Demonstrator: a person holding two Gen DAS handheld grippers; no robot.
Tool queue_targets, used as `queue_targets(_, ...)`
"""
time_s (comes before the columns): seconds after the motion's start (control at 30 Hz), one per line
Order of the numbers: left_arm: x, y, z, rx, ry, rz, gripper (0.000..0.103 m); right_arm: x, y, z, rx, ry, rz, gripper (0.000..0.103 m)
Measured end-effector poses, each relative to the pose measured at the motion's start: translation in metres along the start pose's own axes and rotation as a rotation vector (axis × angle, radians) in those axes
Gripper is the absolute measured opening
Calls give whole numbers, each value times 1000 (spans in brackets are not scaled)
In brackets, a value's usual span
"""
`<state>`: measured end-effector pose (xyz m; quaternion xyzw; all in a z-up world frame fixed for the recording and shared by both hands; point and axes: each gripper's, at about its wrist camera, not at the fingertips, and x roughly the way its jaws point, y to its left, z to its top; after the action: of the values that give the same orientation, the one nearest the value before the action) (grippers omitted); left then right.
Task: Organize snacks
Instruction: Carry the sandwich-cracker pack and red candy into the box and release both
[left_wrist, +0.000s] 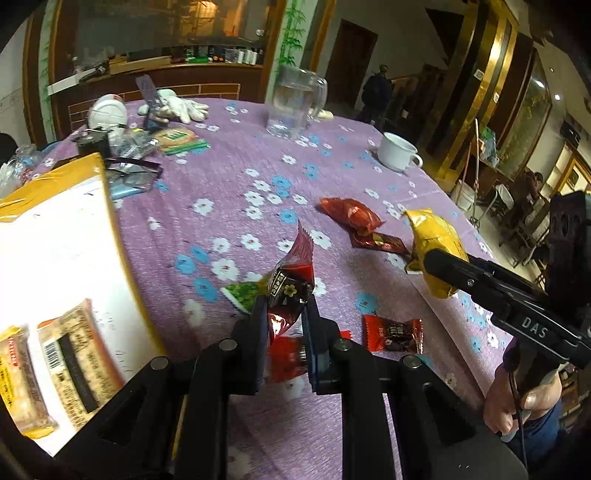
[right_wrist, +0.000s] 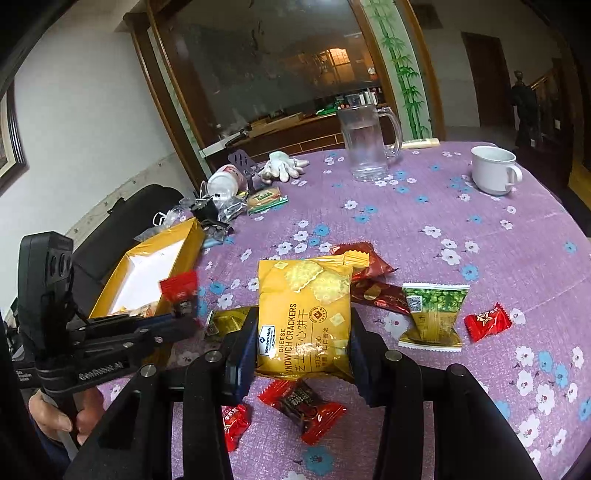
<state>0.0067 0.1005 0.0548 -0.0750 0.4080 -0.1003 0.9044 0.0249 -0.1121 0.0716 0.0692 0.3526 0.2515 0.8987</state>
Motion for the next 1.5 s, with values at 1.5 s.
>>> queue_targets(1.5, -41, 187, -39, -435, -85, 225, 15, 145, 221, 17, -234, 257, 175, 45)
